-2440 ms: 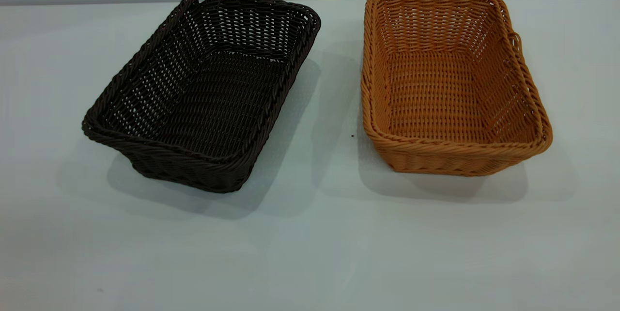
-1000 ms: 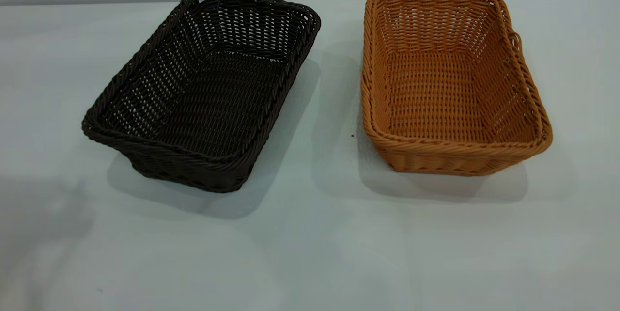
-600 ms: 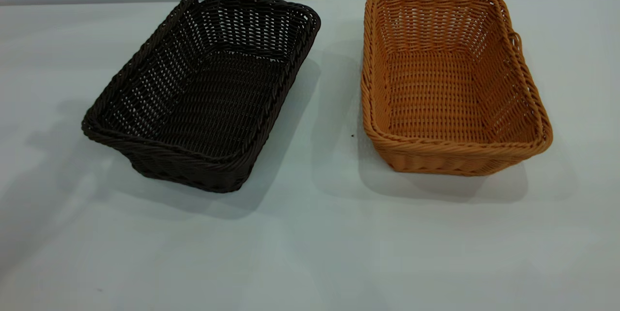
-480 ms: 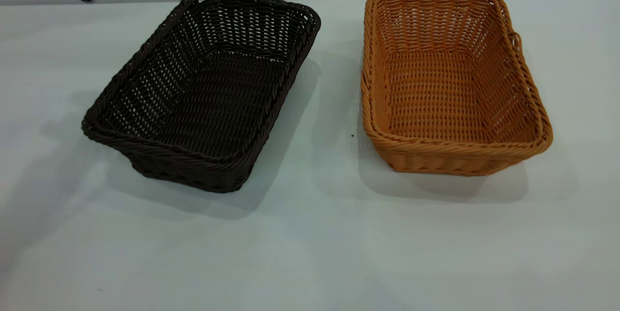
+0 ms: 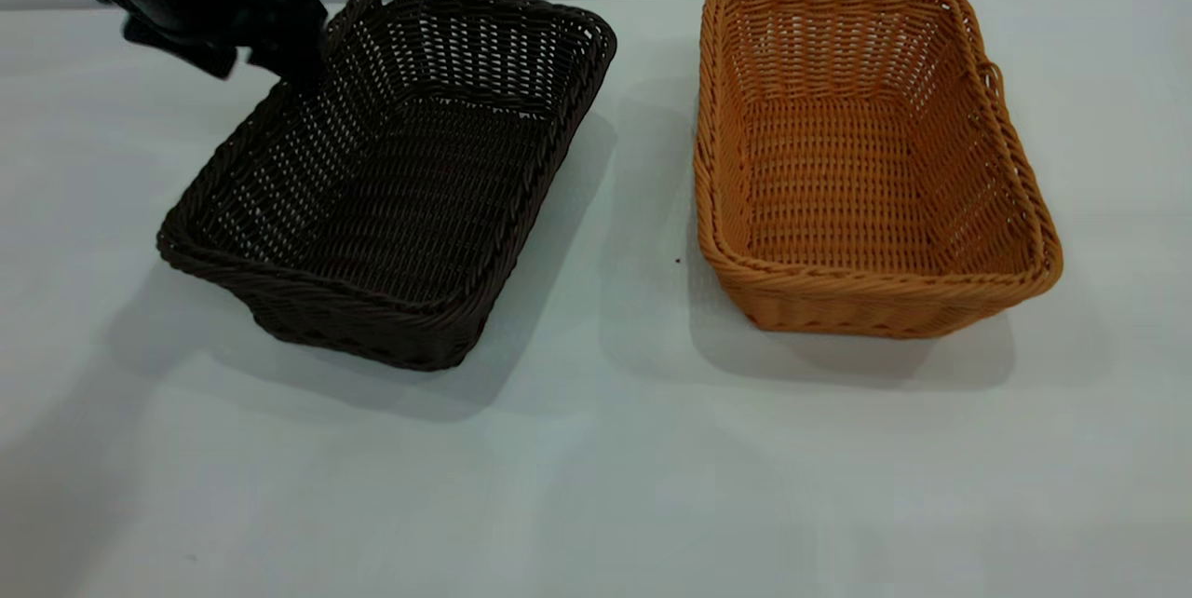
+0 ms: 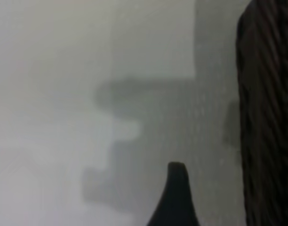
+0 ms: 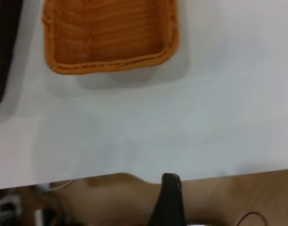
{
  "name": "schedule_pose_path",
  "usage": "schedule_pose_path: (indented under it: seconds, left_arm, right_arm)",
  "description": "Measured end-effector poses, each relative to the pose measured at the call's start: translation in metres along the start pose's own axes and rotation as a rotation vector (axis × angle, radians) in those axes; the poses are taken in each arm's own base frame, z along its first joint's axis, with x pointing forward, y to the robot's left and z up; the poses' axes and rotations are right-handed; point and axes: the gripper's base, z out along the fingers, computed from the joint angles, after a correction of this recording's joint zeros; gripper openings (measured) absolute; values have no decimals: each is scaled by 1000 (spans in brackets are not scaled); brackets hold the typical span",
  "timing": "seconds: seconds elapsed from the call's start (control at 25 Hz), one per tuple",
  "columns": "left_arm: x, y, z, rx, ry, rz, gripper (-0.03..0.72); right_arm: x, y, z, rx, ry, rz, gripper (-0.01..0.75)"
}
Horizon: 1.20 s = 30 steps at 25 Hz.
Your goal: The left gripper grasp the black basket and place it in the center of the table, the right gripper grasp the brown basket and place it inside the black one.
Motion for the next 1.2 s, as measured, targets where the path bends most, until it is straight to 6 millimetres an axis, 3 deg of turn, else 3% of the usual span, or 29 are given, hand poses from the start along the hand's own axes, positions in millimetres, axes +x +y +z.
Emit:
schedule_pose_path:
  seconds: [0.16,0.28,0.4,0.6,0.8,0.96,1.2]
  left_arm:
    - [1,-7,27,9,20,14,554]
    - [3,-12,42,15,29,25,503]
    - [3,-17,49,19,28,35,388]
    - [-1,-18,48,20,-1,26,91]
    - [-6,-17,42,18,-19,34,87]
    - [-15,1,26,-5,-53,16,86]
    - [-21,27,10,-44,-90,12,85]
  right_arm:
    - [-29,8,15,-54,83,49,583]
    - [-46,13,33,-106,164,99,583]
    - [-61,15,57,-153,238,166,583]
    - [-77,15,107,-227,328,304,583]
    - [-86,13,154,-295,350,471,583]
    - [-83,8,193,-310,411,636,583]
    - [-56,14,252,-256,552,857,583]
